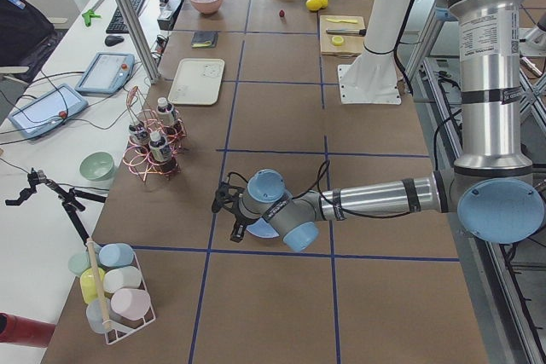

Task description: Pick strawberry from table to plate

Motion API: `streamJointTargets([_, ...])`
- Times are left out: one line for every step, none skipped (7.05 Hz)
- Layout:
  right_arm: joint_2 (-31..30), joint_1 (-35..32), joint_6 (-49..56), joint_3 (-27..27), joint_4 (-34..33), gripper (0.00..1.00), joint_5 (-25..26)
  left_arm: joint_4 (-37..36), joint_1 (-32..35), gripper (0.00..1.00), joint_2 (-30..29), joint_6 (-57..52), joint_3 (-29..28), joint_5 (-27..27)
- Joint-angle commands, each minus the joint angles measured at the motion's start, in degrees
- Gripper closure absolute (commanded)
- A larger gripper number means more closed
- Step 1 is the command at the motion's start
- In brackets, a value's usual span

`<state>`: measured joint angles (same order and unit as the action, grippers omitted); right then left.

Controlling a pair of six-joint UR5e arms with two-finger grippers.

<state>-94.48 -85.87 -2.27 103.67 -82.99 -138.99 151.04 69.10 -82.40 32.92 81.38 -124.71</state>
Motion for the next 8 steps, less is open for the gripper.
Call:
streamJointTargets([-0.01,0.00,-0.01,-0.05,0.02,0.00,0.03,3.91,-4.85,0.30,0.66,4.34,-1.83,2.19])
streamJointTargets([-0.01,0.00,-0.01,-0.05,-0.07,0.00,0.03,5.22,-5.02,0.37,1.27,4.34,-3.67,2.19])
streamJointTargets([-0.09,0.00,-0.01,-0.05,0.02,0.00,0.03,5.93,-5.11,0.39,2.41,4.26,-4.04,2.19])
streamJointTargets([-0.09,0.00,-0.01,0.04,0.02,0.00,0.03,6.98,-5.11,0.39,3.20,4.26,-4.13,2.19])
streamJointTargets([-0.09,0.00,-0.01,-0.05,0.02,0.00,0.03,7.08,-5.20,0.39,3.21,4.34,-4.13,2.19])
streamJointTargets([-0.09,0.00,0.08,-0.05,0.02,0.00,0.03,7.17,-6.94,0.43,3.12,4.34,-4.13,2.10])
streamJointTargets([-0.09,0.00,0.08,-0.13,0.02,0.00,0.12,7.17,-8.44,0.45,3.12,4.34,-4.13,2.10])
streamJointTargets([-0.09,0.00,0.08,-0.13,0.02,0.00,0.12,7.25,-9.32,0.47,3.04,4.34,-4.04,2.01])
